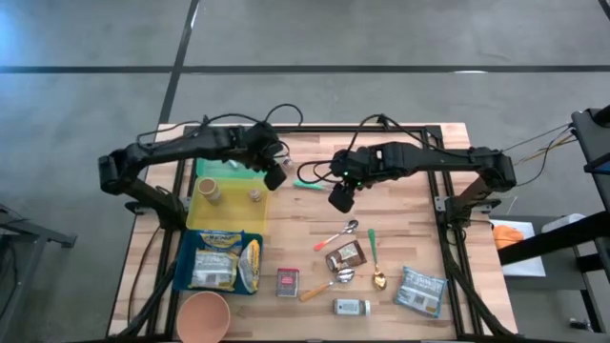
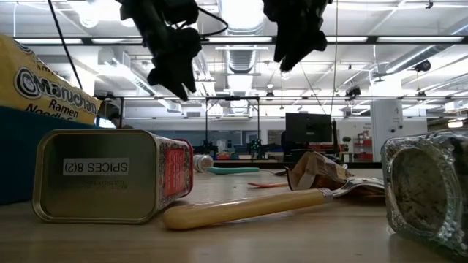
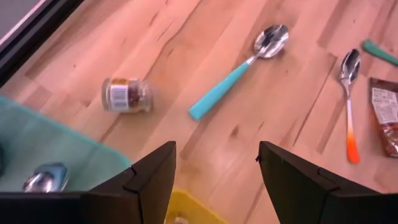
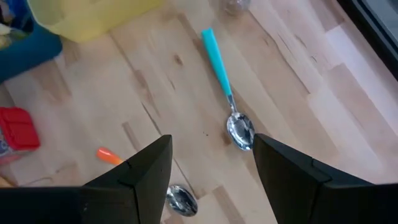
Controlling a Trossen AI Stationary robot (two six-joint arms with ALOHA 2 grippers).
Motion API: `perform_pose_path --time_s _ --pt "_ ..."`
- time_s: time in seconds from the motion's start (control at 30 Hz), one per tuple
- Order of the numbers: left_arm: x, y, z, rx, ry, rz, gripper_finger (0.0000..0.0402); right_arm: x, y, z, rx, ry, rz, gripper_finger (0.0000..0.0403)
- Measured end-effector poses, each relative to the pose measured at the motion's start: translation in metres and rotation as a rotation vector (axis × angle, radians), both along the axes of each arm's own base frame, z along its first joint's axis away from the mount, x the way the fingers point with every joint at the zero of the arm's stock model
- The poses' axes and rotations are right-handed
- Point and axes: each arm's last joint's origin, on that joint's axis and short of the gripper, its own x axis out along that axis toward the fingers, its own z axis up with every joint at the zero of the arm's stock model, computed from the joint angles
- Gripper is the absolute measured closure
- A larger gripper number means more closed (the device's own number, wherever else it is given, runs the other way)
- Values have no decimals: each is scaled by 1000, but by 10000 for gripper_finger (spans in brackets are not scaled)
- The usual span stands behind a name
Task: Pick & Place Food Item
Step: Put the light blue spoon into the green bin
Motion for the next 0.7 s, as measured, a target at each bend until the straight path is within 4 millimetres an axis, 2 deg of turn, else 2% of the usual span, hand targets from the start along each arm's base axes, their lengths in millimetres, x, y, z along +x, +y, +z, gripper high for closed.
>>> perform_pose_path --time_s 0.13,0.27,0.37,0.53,0.6,0.7 --pt "2 1 -2 -27 2 33 165 -1 -4 -8 -3 24 2 179" --pt "-2 -5 -3 -128 19 -2 165 5 -18 -23 25 -14 11 179" --pt "-6 -14 -3 -202 59 -24 165 10 -31 -38 60 -43 17 179" --pt "-13 -31 0 -231 118 -47 165 14 -53 -64 69 -60 -17 179" --pt "-14 -38 5 -226 100 -64 165 14 -61 -79 56 -14 -1 179" --pt "-16 -45 10 -226 78 -75 165 25 -68 -97 18 2 58 179"
